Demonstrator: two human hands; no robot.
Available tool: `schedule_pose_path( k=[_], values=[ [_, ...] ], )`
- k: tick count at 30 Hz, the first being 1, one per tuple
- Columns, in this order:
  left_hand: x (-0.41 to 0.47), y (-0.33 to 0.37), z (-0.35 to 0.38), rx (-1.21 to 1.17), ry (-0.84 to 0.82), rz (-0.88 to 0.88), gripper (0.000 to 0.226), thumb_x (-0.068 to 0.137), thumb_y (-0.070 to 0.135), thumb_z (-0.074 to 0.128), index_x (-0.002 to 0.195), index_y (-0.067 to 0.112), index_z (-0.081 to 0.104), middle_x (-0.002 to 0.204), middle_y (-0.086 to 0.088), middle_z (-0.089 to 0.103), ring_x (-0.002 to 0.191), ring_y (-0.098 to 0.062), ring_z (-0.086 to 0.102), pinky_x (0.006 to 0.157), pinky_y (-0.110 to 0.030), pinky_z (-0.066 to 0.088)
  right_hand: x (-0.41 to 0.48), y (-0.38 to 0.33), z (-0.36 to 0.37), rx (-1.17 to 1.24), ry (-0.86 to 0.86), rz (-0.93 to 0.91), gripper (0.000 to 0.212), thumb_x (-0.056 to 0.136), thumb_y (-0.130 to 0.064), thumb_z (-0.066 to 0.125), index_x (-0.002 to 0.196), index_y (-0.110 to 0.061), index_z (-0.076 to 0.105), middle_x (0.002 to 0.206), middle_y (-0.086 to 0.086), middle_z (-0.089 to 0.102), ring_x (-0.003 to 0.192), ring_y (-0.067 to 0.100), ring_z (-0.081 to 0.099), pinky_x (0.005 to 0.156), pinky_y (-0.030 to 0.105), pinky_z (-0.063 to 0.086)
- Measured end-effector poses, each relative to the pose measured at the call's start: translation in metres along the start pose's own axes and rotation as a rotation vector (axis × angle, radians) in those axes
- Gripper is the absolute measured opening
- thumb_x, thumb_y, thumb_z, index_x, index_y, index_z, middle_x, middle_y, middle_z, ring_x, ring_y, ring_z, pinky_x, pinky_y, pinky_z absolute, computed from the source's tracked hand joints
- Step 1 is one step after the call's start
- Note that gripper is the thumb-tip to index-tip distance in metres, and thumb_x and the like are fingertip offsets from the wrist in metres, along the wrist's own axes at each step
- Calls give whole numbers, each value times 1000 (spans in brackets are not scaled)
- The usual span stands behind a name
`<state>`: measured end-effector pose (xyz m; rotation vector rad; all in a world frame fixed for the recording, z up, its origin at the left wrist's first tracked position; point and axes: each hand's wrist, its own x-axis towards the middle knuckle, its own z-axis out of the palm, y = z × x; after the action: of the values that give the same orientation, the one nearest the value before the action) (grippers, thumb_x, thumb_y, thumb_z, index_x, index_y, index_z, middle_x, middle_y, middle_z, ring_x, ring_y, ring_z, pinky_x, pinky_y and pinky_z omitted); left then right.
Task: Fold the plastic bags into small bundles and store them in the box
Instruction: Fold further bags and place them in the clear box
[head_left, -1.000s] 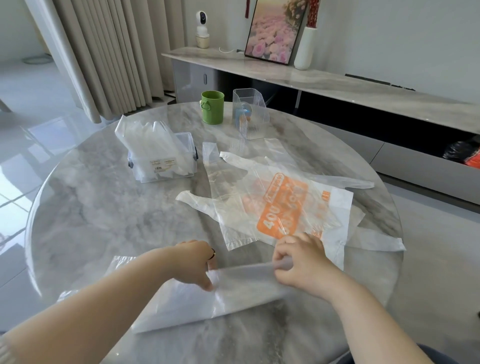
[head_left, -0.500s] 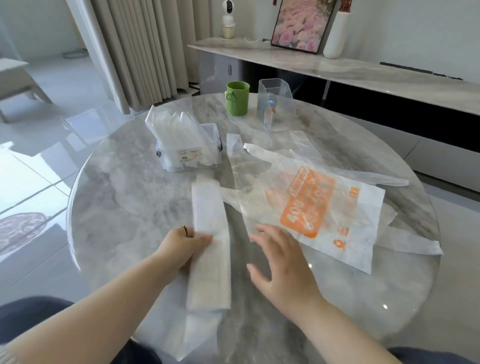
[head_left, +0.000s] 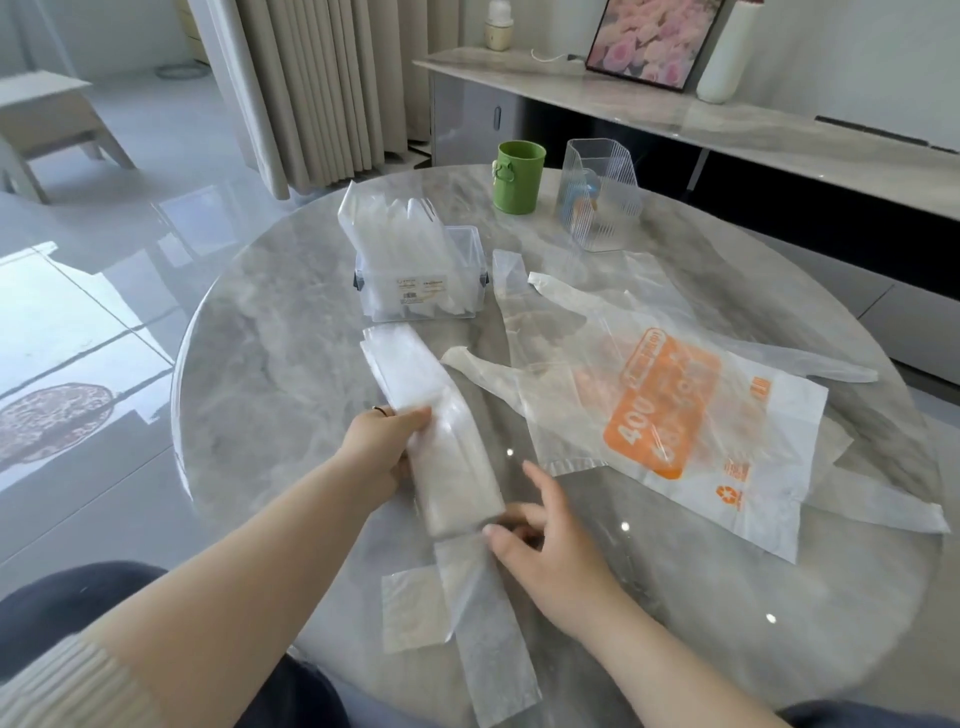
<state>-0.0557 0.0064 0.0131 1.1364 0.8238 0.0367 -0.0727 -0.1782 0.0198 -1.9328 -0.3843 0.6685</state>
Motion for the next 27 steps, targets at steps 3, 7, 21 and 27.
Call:
schedule_pose_path(
  k=[3, 7, 21, 27],
  values=[
    [-5, 2, 8, 5, -95, -3, 9, 92, 9, 52, 90, 5, 59, 77, -6, 62, 57, -12, 60, 49, -18, 52, 7, -2, 0, 251, -47, 98, 79, 84, -19, 65, 146, -24, 16, 112, -4, 63, 96, 8, 61, 80, 14, 48],
    [-5, 0, 10, 26, -80, 18, 10, 92, 9, 51, 89, 5, 59, 78, -5, 62, 57, -11, 61, 46, -16, 52, 9, 2, 2, 342, -87, 133, 90, 62, -25, 66, 143, -22, 27, 107, 11, 67, 93, 17, 66, 83, 29, 52],
    [-22, 7, 4, 549, 124, 158, 30, 90, 23, 56, 117, 14, 46, 84, -2, 51, 61, -14, 55, 50, -19, 49, -13, 3, -14, 290, -139, 187, 79, 84, 5, 56, 145, -26, 18, 58, -5, 61, 27, 5, 32, 34, 15, 27],
    [-69, -11, -33, 1374, -430, 666, 67, 65, 42, 39, 132, 34, 39, 126, 28, 25, 125, 9, 21, 108, -7, 11, -11, 1, -16, 323, -135, 195, 67, 87, 2, 54, 142, -23, 26, 56, -4, 55, 28, 4, 30, 35, 13, 26]
  ],
)
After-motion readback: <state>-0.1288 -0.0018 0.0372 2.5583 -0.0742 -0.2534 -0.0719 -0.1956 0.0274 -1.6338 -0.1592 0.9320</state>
